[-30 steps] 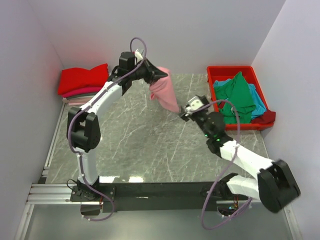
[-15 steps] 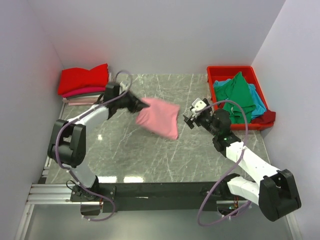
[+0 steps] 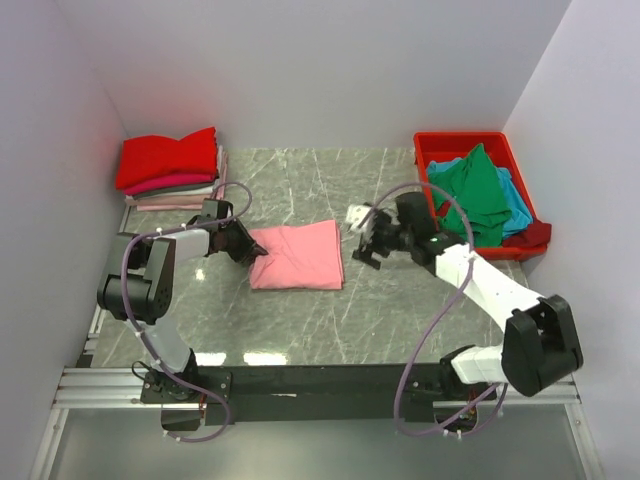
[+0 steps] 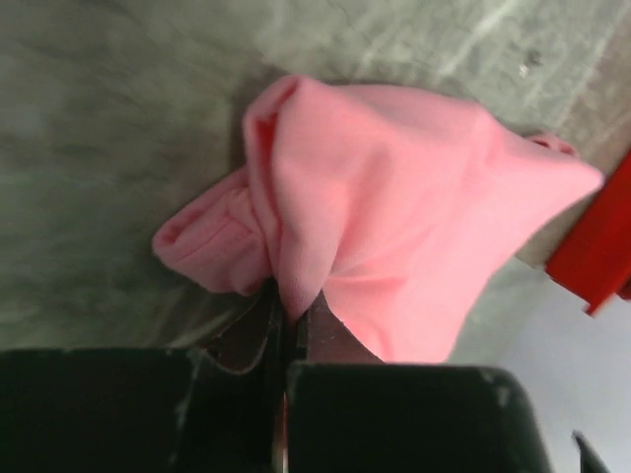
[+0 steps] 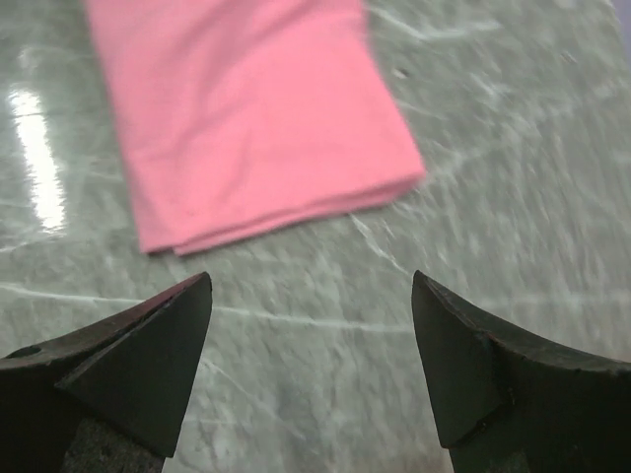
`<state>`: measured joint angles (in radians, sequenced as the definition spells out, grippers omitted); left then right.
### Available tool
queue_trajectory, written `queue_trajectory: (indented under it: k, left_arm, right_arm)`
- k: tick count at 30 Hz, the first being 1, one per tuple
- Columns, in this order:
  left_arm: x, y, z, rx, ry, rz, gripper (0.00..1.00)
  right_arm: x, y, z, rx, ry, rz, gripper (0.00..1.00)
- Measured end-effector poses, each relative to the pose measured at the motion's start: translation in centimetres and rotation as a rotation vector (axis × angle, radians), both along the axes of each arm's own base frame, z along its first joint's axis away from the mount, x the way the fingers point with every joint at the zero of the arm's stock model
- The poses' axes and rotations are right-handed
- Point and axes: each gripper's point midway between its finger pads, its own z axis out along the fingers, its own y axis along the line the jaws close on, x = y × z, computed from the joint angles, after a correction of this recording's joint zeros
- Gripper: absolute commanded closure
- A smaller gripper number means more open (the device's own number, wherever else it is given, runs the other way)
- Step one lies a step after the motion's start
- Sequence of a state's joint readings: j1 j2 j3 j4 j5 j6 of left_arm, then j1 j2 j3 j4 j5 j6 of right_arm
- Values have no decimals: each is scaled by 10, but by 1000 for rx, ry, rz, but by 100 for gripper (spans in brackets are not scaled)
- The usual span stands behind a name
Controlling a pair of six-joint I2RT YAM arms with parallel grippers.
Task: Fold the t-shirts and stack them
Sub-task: Fold the tshirt
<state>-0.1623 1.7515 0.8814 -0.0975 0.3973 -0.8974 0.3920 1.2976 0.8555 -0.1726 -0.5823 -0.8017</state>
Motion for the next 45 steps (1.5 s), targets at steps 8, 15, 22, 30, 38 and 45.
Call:
queue_trajectory:
  k: [8,15,22,30,38,45]
  left_arm:
    - [8,14,-2,87,-47,17,100]
    - [17,18,-1,119,-72,14,100]
    - [25,17,-1,127,-88,-8,100]
    - [39,16,0,138,-109,-22,99]
    - [36,14,-1,148,-109,-38,74]
    - [24,13,6,170,-127,-69,46]
  right_arm:
    - [-71,64,-73,-261,40,334,12]
    - [-60,62,-124,-460,65,303,14]
    - [-31,78,-123,-503,-16,243,40]
    - [-21,79,-131,-543,-13,217,100]
    - [-38,63,-128,-546,-28,244,100]
    - [-51,52,-133,-570,17,262,50]
